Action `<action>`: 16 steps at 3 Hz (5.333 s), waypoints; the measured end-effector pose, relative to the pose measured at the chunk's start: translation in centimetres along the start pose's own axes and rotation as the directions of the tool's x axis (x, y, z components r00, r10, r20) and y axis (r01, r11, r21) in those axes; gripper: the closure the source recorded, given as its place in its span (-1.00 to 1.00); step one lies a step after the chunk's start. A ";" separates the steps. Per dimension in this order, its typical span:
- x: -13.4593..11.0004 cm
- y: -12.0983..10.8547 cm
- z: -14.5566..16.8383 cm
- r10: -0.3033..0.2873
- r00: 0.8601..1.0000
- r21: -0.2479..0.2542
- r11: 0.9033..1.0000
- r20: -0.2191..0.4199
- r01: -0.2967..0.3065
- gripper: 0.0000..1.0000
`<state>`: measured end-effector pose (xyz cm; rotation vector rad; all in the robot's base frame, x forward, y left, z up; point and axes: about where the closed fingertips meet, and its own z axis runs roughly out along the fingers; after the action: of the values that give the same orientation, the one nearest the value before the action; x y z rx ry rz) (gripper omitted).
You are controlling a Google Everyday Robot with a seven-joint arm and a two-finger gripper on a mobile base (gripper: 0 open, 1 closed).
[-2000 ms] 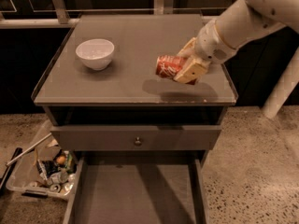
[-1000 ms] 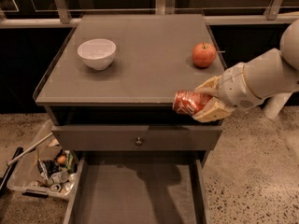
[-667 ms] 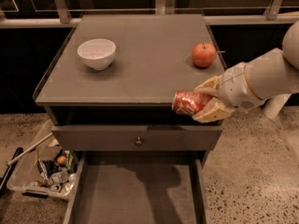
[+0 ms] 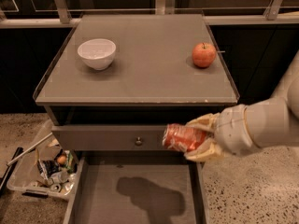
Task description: Place coke can into middle drawer
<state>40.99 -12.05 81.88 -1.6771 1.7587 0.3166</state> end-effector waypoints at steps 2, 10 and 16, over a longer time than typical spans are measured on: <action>2.6 5.5 7.8 0.001 1.000 -0.040 0.999 0.010 0.000 1.00; 16.5 2.4 27.7 0.049 0.999 0.041 0.998 -0.017 -0.048 1.00; 20.7 7.7 38.8 0.145 0.989 -0.074 0.987 0.034 -0.142 0.15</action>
Offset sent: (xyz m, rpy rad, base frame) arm -0.0235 0.0508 -0.1510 0.0135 0.0423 0.0097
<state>46.55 -4.00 38.34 -1.5852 1.8620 0.4796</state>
